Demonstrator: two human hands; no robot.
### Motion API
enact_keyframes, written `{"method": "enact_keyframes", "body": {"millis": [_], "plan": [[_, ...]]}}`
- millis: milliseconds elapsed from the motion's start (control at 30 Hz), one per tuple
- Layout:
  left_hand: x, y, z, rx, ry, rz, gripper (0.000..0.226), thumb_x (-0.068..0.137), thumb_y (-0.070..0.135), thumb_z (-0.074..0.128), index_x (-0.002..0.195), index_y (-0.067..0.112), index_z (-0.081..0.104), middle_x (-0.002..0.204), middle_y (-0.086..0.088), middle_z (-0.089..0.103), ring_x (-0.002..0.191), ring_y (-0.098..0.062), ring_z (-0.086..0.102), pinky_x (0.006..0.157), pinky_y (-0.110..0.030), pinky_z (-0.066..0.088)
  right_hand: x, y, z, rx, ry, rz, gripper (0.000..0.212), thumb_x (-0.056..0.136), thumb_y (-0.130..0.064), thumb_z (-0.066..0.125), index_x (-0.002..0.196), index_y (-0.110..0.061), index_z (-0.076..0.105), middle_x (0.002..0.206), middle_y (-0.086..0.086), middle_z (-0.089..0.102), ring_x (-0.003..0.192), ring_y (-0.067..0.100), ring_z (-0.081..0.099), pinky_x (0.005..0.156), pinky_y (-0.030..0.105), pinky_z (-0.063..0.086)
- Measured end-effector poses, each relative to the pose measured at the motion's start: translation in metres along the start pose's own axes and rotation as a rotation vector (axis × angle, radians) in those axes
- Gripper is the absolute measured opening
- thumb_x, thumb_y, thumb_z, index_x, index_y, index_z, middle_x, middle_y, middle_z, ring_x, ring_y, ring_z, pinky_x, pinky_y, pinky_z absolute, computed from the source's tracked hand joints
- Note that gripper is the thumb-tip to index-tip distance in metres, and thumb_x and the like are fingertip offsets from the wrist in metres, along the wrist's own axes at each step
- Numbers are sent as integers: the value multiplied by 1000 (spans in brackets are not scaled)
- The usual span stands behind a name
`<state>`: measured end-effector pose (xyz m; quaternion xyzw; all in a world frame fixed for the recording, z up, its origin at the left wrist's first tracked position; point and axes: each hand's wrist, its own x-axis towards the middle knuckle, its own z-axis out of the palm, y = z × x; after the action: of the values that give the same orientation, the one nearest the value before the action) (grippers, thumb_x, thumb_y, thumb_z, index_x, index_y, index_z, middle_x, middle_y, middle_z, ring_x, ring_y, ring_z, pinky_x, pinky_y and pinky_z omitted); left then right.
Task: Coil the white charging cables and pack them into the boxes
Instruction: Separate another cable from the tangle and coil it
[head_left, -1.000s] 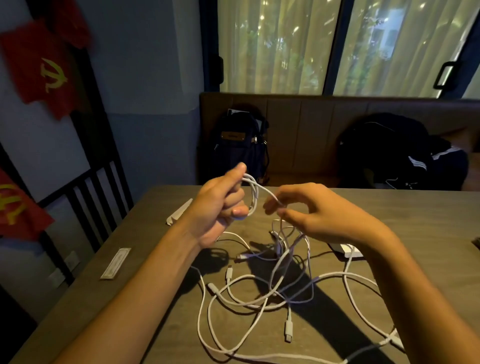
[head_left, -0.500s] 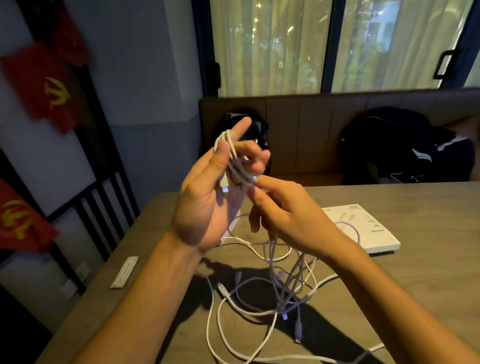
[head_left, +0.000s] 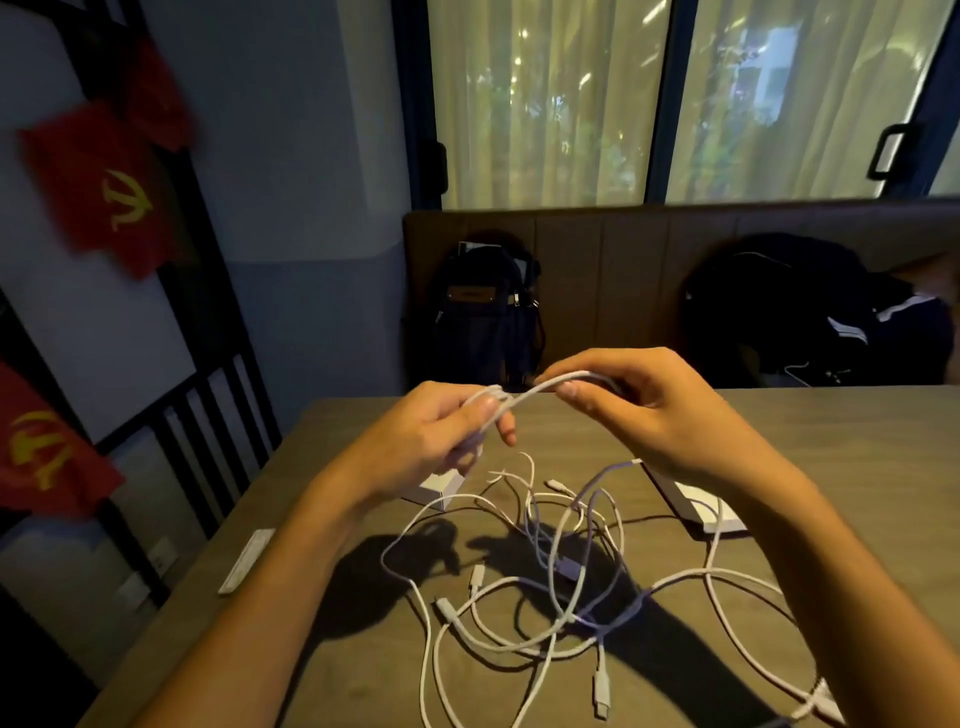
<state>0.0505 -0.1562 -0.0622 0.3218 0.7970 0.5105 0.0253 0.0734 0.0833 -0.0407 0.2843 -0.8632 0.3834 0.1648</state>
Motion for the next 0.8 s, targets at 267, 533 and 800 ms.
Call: {"method": "enact_keyframes", "body": {"millis": [267,533,800], "plan": [[1,8,20,-773,-194,9,38,100,39,43,78,14,63,47,12,35,48,-9,31,58,-25,41,-1,8,4,306,30,121,24,103,-23,49,106,-19,73,71,-4,57,65,16,48,58,29,39],[14,-2,45,-1093,119,31,36,108,39,36,85,15,51,65,2,40,50,-7,41,80,-29,50,0,-1,45,-76,14,163,23,102,-14,49,111,-25,67,81,-6,70,71,9,63,64,28,52],[17,-7,51,-1004,578,-201,47,105,45,45,67,18,48,57,2,38,46,-8,37,45,-18,31,1,-13,53,231,10,291,32,106,-25,44,102,-21,75,80,5,72,71,14,68,64,27,59]]}}
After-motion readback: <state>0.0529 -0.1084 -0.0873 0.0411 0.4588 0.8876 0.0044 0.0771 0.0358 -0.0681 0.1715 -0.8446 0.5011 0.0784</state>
